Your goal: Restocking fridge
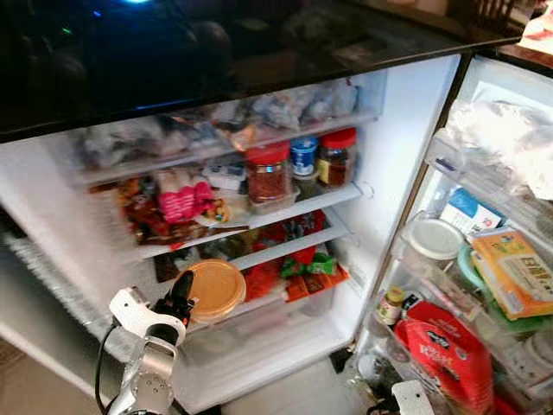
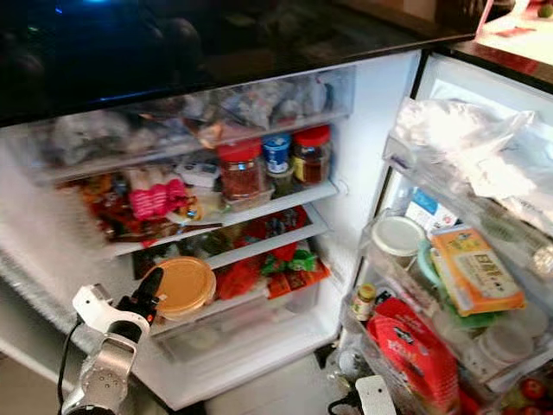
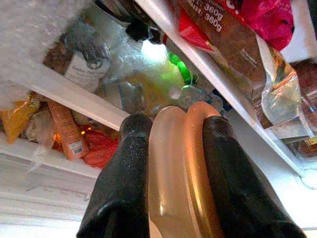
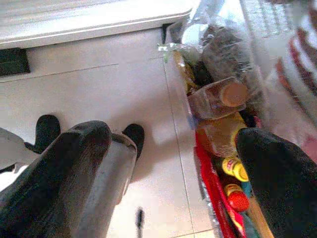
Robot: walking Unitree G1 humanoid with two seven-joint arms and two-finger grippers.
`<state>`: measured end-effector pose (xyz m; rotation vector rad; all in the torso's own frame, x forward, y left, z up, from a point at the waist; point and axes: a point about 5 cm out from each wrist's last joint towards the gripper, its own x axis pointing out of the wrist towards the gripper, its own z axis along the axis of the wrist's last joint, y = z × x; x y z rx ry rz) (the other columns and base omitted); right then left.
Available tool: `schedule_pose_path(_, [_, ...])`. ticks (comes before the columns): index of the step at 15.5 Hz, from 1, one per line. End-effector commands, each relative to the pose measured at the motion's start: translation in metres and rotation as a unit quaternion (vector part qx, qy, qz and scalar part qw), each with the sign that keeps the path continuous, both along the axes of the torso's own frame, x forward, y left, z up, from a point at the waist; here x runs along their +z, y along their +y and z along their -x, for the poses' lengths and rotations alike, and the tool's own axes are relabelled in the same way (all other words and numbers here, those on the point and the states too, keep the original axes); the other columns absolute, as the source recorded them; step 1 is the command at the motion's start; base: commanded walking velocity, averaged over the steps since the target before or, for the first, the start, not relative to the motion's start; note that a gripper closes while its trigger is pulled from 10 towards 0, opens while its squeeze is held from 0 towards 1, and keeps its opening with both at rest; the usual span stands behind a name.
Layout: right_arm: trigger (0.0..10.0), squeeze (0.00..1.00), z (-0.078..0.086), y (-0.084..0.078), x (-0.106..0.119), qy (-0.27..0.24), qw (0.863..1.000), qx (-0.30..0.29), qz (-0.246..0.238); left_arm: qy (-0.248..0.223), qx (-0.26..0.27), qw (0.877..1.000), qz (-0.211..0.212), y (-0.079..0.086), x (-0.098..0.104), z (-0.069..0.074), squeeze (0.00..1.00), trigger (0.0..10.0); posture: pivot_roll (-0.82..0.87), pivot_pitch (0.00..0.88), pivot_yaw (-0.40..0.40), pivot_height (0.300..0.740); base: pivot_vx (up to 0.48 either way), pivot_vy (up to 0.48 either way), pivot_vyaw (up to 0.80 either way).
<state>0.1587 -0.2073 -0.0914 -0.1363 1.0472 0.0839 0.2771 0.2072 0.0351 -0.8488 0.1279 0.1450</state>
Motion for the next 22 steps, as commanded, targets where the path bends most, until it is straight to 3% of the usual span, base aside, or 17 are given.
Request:
schedule_pose_path(1, [10.0, 0.0, 0.0, 0.0, 0.0, 0.004, 1.0, 0.0, 0.0, -0.002, -0.001, 1.0, 0.005, 0.0, 0.001, 0.0, 0.0, 10.0, -0.14, 0.0, 0.034, 0.736, 0.0, 0.0, 0.0])
schedule_pose_path(8, [10.0, 0.0, -0.001, -0.001, 0.001, -0.003, 1.0, 0.0, -0.007, -0.007, -0.005, 1.0, 0.002, -0.006, 0.004, -0.004, 0.0, 10.0, -0.14, 0.0, 0.028, 0.656, 0.0, 0.0, 0.0])
schedule_pose_path(10, [10.0, 0.0, -0.001, -0.001, 0.001, -0.004, 1.0, 0.002, -0.007, -0.009, -0.006, 1.0, 0.005, -0.006, 0.005, -0.005, 0.0, 10.0, -0.14, 0.0, 0.03, 0.656, 0.0, 0.0, 0.0])
schedule_pose_path(14, [10.0, 0.0, -0.001, -0.001, 0.001, -0.003, 1.0, 0.001, -0.004, -0.007, -0.1, 0.995, 0.024, -0.031, 0.007, -0.013, 0.0, 10.0, -0.14, 0.0, 0.031, 0.656, 0.0, 0.0, 0.0])
schedule_pose_path(22, [10.0, 0.0, -0.001, 0.0, 0.0, -0.002, 1.0, -0.004, -0.003, -0.015, -0.119, 0.993, 0.008, -0.035, 0.013, -0.026, 0.0, 10.0, -0.14, 0.0, 0.03, 0.656, 0.098, 0.0, 0.0])
